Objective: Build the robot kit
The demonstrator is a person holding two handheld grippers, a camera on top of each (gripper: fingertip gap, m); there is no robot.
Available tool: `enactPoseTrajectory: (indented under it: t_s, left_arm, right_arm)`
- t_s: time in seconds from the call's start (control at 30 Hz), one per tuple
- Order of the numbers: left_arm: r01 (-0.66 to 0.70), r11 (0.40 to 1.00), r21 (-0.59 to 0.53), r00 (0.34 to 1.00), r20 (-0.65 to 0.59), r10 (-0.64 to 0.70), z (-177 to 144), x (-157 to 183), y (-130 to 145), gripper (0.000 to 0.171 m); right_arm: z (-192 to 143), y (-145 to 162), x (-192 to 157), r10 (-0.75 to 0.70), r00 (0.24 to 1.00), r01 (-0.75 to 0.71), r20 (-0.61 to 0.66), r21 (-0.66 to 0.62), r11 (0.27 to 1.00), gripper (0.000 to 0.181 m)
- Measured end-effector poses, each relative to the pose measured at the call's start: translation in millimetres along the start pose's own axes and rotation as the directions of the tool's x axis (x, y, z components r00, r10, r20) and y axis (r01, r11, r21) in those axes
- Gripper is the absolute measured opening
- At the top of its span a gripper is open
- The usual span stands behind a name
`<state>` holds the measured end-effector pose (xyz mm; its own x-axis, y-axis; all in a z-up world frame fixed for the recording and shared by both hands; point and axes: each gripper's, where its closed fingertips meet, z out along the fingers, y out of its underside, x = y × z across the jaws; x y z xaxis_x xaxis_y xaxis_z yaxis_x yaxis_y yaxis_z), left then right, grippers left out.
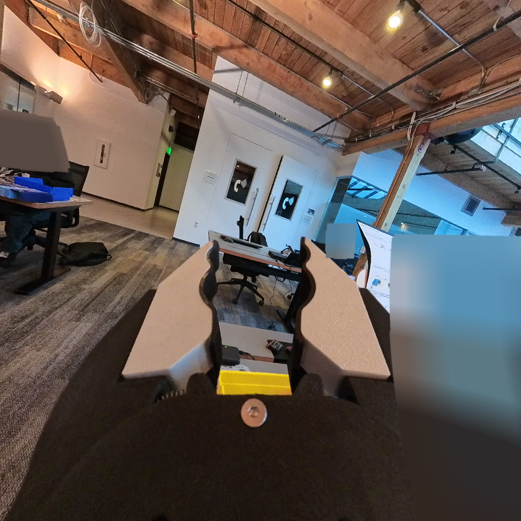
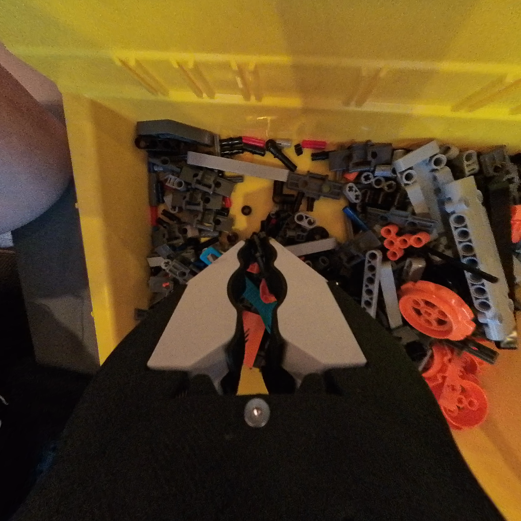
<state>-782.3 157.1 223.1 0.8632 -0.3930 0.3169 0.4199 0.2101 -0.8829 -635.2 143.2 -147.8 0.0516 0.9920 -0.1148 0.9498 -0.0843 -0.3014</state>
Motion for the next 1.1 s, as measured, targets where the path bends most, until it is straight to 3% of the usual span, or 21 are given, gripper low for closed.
enactPoseTrajectory:
  t_s: [0.03,0.1,0.17,0.27,0.33,0.43,0.57,0.63,0.8,1.1]
  left_arm:
    - [0.002,1.000,0.004,1.000,0.000,-0.002,-0.6,-0.6,-0.7,0.054]
    - [0.010,1.000,-0.001,1.000,-0.003,-0.010,-1.4,-1.9,-0.3,0.054]
    - [0.018,1.000,-0.003,1.000,-0.004,-0.018,-2.5,-3.5,-0.2,0.054]
    - [0.021,1.000,0.020,1.000,0.000,-0.021,-5.9,-4.9,-4.5,0.054]
    - [0.015,0.999,0.029,1.000,-0.002,-0.015,-9.0,-3.7,-7.1,0.054]
    - [0.011,0.999,0.053,1.000,-0.003,-0.011,-12.9,-3.5,-12.0,0.053]
    - [0.029,0.998,0.051,0.999,-0.018,-0.028,-13.1,-3.8,-11.4,0.053]
    - [0.029,0.999,0.042,0.999,-0.023,-0.028,-12.8,-2.7,-10.1,0.053]
    - [0.016,0.999,0.052,1.000,-0.021,-0.015,-15.9,-1.1,-12.8,0.053]
    - [-0.006,0.997,-0.079,0.997,0.077,0.012,-18.1,-19.4,6.9,0.054]
  right_arm:
    - [-4.3,-0.7,1.9,0.003,1.000,-0.003,-0.004,0.011,1.000,0.013]
    - [-14.1,-9.9,-0.5,-0.006,1.000,0.005,0.007,0.067,0.998,0.038]
    - [-21.4,-24.6,-9.8,-0.059,0.997,0.052,0.043,0.139,0.989,0.039]
    - [-13.3,-47.8,-38.7,-0.251,0.961,0.222,0.119,0.214,0.951,0.048]
    - [1.9,-48.7,-51.1,-0.356,0.925,0.332,0.132,0.170,0.928,0.055]
    - [19.2,-41.3,-40.4,-0.468,0.883,0.466,0.036,0.057,0.883,0.061]
    - [21.7,-42.2,-32.4,-0.463,0.886,0.463,-0.009,0.050,0.885,0.059]
    - [24.2,-34.1,-17.2,-0.452,0.890,0.452,-0.062,-0.027,0.892,0.057]
    - [20.1,-27.2,-4.9,-0.380,0.922,0.375,-0.075,-0.067,0.924,0.020]
    - [1.9,-7.4,16.9,-0.297,0.946,0.282,-0.131,-0.121,0.952,0.020]
